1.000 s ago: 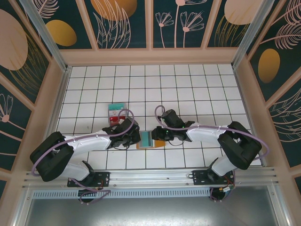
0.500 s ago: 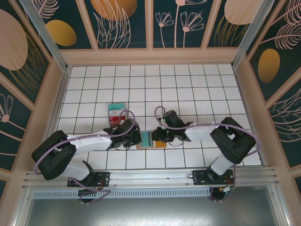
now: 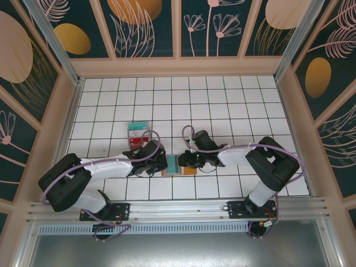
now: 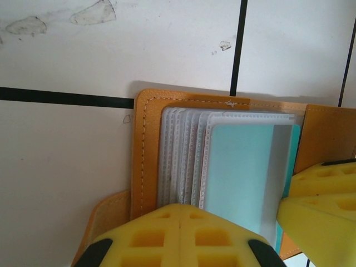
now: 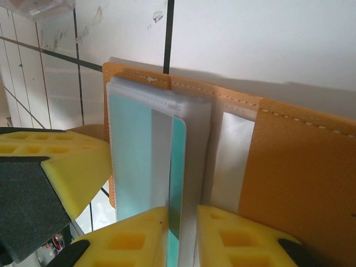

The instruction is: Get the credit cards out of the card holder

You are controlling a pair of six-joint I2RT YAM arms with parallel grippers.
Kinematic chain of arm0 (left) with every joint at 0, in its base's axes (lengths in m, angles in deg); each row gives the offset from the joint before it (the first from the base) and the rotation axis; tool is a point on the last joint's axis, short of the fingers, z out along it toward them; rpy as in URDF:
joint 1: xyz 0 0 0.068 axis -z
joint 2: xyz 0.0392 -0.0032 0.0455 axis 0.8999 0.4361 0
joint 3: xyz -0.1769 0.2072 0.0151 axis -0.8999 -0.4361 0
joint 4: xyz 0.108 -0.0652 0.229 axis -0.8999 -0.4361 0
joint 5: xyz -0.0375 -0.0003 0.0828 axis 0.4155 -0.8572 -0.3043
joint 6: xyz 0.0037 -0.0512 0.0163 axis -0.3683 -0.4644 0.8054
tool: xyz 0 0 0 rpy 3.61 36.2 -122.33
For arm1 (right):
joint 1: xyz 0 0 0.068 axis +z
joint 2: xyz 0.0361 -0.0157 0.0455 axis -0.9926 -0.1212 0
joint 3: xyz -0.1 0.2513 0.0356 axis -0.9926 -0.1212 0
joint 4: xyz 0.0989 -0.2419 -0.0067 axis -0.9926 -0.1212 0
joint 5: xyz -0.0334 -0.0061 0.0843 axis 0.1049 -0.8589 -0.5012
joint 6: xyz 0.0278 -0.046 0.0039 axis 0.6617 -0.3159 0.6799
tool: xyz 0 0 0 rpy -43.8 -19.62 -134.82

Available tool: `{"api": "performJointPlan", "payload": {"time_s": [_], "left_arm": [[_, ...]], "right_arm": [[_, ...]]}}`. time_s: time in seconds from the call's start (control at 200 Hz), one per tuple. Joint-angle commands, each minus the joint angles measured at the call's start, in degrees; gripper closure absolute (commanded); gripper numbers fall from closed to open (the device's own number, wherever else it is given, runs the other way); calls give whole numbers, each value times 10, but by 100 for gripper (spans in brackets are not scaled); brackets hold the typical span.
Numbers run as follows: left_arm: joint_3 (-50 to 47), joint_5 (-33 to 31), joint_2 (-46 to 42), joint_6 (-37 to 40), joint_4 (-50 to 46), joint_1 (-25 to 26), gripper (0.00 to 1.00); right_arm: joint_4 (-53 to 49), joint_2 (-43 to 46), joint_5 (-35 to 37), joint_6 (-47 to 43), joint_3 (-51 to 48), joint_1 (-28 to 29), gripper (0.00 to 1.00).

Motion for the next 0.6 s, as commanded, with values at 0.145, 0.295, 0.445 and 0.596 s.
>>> {"api": "performJointPlan", "payload": {"time_s": [0.145,0.295,0.445,0.596], "left_arm": [[7,1,18,1,-29,6,100],[9,-14,20,-5,-55,6,100],[8,-17,28,-10,-65,6,100],[10,-16,30,-11,-66,6,100]], "right_arm": [[6,0,-5,-1,-2,-5,100],[-9,23,1,-10,-14,-21,100],[-20,38,-1,-18,-28,-39,100],[-34,51,2,-27,-37,-45,100]]}}
